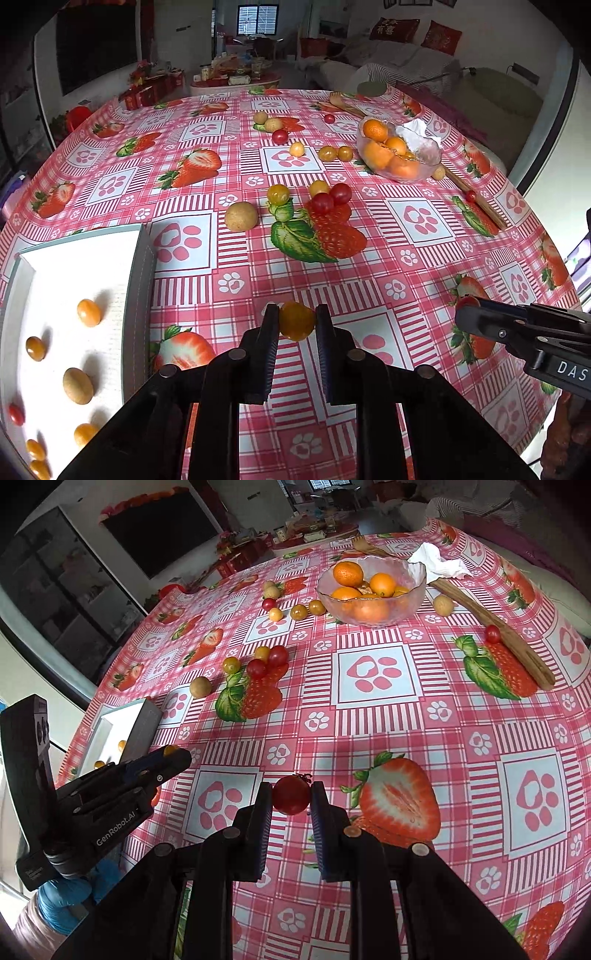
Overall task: Organize fruits
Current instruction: 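Carry both tomatoes into the white tray and open both grippers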
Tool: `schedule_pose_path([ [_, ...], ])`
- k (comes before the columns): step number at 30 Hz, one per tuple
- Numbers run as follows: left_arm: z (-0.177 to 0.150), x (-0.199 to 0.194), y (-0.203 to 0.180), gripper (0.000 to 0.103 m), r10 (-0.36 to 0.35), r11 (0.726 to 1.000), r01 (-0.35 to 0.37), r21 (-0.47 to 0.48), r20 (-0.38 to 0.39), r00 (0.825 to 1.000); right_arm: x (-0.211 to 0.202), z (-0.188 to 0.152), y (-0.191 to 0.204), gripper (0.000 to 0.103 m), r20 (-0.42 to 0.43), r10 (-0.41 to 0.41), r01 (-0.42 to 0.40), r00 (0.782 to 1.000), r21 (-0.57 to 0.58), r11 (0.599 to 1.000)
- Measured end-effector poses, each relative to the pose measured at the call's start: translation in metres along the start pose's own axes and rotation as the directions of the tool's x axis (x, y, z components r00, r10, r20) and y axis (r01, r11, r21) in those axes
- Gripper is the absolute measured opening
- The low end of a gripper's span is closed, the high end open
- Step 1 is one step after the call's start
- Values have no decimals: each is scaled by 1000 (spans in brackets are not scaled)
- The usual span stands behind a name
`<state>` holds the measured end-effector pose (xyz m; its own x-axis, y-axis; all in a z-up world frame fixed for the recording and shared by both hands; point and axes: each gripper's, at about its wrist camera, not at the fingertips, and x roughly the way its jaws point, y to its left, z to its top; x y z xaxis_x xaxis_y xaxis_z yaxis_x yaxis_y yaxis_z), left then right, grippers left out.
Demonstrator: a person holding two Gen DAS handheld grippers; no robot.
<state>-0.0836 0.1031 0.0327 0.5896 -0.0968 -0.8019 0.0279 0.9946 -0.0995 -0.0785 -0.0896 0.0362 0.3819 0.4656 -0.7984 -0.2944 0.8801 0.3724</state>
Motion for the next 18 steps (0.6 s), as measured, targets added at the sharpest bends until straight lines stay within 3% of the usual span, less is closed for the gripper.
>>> schedule_pose_path([
  [18, -24, -60, 30, 21, 20, 999, -18, -27, 77, 997, -13, -14, 42, 23, -6, 13, -13, 1000, -45, 999],
])
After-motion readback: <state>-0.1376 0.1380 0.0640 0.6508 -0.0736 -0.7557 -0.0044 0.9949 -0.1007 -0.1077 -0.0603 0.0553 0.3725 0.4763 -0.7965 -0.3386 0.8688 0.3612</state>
